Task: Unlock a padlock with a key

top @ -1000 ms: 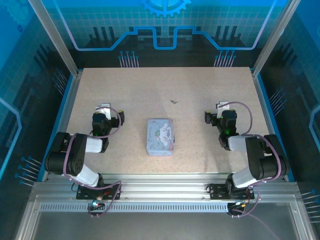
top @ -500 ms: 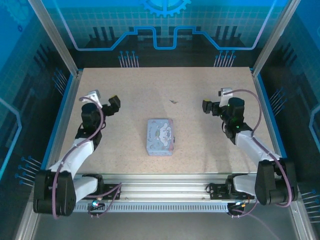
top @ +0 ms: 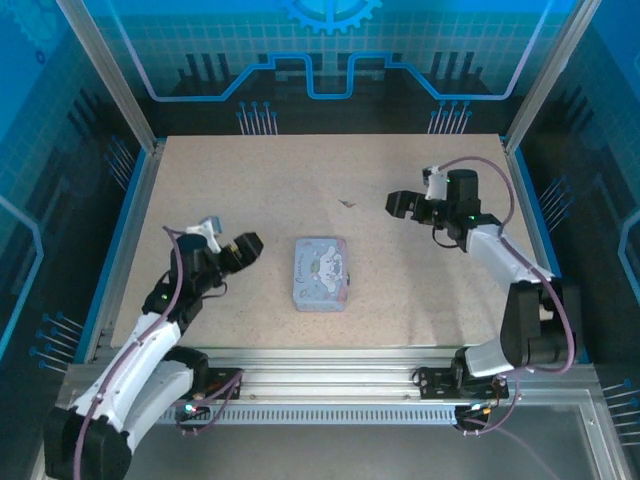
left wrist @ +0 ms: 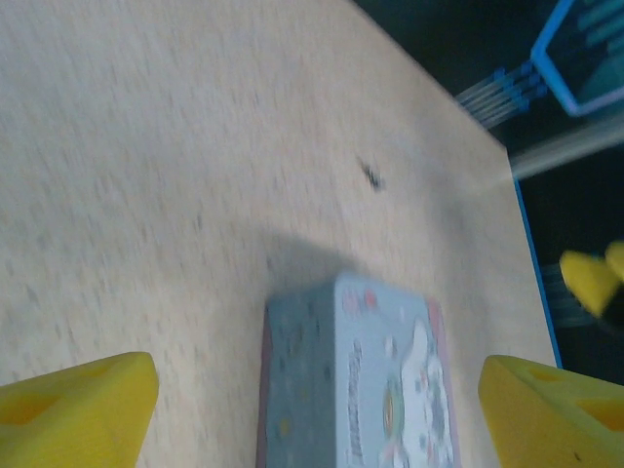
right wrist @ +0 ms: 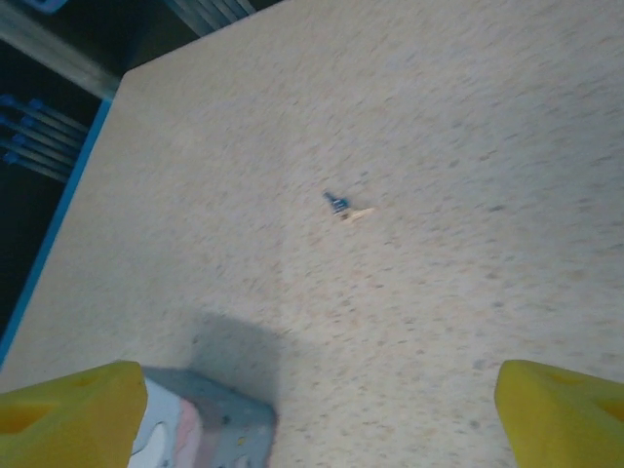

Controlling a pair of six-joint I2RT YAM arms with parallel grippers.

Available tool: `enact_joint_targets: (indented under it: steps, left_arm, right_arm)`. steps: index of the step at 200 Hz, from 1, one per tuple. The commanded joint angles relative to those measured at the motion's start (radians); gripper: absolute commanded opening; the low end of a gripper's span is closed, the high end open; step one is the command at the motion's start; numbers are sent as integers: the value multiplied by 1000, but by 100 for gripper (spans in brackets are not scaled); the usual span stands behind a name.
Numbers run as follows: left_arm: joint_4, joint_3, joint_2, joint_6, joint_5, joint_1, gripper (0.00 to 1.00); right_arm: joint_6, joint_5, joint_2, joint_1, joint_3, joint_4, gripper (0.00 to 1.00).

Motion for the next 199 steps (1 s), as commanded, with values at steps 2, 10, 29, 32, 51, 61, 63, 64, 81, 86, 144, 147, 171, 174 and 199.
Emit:
enact_joint_targets:
  steps: [2,10,29,32,51,61,63,64,81,86,144,147,171,174,199]
  left_arm:
    - [-147,-45,-40,-74,72,-79,85]
    - [-160,-53,-38,-85,73,-114,85]
    - [-155,-70,-18,-111,53,-232,84]
    - [-153,-71,-13,-114,49,-252,84]
    - [-116,-84,15,-137,21,-368,84]
    - [-75,-100,34,-161,26,-413,84]
    - [-67,-104,37,-165,27,-421,84]
    - [-64,-106,40,-168,27,-425,84]
    - [-30,-119,70,-203,22,-485,84]
    - [-19,-123,77,-213,19,-501,84]
    - [231,-132,233,-286,-21,-634,84]
    - [240,-127,240,-283,-23,-637,84]
    - [275,-93,288,-254,-40,-641,85]
    - [280,-89,292,-251,-41,-641,85]
    - [294,-79,313,-246,-85,-641,85]
  right_arm:
    - [-17,-120,69,59,66,-90,91]
    - [-24,-124,93,80,78,-95,91]
    - [-45,-121,143,130,112,-113,90]
    - [-47,-121,150,137,117,-117,90]
    - [-55,-129,203,174,152,-130,89]
    - [-57,-136,231,194,172,-137,87]
    - [-58,-136,235,198,175,-139,87]
    - [-58,-137,237,200,178,-140,87]
    - [-68,-129,279,229,220,-155,87]
    - [-73,-128,294,237,236,-165,86]
    - [-97,-152,447,305,373,-222,80]
    - [-98,-155,453,309,378,-222,80]
    - [-115,-165,505,338,432,-251,78]
    - [-117,-165,510,340,438,-256,77]
    - [-131,-180,544,350,472,-279,75]
